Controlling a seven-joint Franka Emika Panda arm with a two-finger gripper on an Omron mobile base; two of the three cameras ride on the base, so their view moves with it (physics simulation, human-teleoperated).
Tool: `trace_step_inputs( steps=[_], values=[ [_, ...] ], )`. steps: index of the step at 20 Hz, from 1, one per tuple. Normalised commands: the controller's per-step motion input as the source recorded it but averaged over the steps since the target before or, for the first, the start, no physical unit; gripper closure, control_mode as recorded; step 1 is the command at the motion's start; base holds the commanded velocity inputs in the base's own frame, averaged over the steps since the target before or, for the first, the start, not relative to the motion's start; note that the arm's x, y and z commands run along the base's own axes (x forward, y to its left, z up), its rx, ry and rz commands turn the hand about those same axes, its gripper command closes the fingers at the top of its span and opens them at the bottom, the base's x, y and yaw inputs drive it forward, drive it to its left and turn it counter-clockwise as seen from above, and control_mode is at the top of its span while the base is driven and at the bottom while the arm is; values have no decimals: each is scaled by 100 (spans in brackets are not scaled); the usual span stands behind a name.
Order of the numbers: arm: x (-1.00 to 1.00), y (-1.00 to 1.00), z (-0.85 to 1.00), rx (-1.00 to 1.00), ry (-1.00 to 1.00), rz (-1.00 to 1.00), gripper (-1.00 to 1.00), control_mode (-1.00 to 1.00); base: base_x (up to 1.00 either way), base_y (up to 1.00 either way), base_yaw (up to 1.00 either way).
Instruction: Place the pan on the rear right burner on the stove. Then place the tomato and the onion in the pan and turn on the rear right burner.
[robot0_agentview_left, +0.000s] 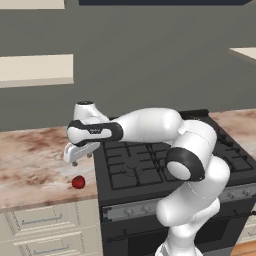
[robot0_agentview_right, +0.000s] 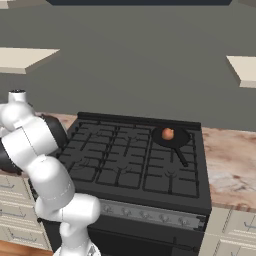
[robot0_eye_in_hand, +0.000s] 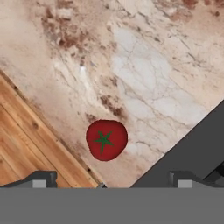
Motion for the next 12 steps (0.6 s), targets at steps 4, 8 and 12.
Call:
trace_step_inputs(
  steps=[4,8,12],
  values=[
    [0,9,-29,0,0,0,-100,-100,0,0,0],
    [0,12,-35,0,0,0,-100,-100,0,0,0],
    [0,13,-32,0,0,0,-100,-100,0,0,0]
  ],
)
